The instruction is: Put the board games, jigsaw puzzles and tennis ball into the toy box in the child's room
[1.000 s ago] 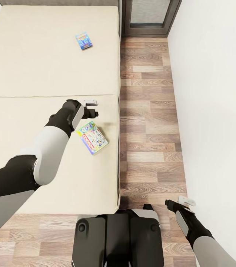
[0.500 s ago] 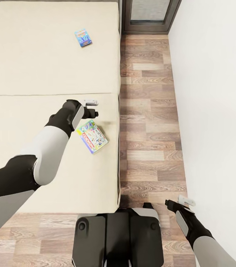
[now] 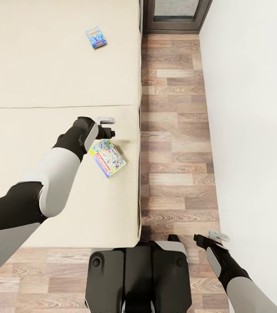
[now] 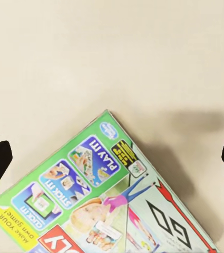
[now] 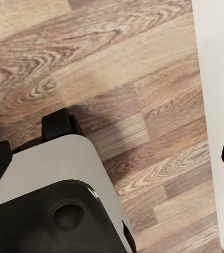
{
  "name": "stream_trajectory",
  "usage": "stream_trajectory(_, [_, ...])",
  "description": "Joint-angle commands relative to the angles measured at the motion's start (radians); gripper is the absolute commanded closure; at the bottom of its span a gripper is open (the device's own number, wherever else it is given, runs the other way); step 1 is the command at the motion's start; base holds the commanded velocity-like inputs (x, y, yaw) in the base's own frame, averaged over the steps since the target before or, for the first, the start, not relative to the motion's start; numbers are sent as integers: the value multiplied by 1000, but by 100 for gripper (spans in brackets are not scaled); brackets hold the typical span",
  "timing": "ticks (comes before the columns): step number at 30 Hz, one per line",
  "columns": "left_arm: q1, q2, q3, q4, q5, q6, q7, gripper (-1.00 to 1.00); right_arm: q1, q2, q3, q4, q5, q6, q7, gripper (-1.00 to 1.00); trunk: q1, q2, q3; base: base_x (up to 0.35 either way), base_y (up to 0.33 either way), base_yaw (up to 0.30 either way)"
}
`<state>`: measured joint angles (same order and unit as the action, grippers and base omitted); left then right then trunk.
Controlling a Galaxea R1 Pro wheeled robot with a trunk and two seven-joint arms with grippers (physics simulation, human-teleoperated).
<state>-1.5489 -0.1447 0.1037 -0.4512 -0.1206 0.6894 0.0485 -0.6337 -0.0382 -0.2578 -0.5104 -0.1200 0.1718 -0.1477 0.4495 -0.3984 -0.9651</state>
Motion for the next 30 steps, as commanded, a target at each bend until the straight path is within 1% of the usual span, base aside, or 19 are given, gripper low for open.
stream_trajectory(1, [0, -1, 8, -1, -10, 5, -3, -100, 0, 0, 2, -2, -10, 5, -4, -100, 1, -2, -3, 0, 0, 0])
stream_trajectory(13, [0, -2, 11, -21, -11, 11, -2, -100, 0, 0, 2, 11, -10, 4, -4, -100, 1, -2, -22, 0, 0, 0])
stream_trajectory(30, [0, -1, 11, -24, -11, 9, -2, -100, 0, 0, 3, 22, -10, 3, -4, -100, 1, -2, -50, 0, 0, 0])
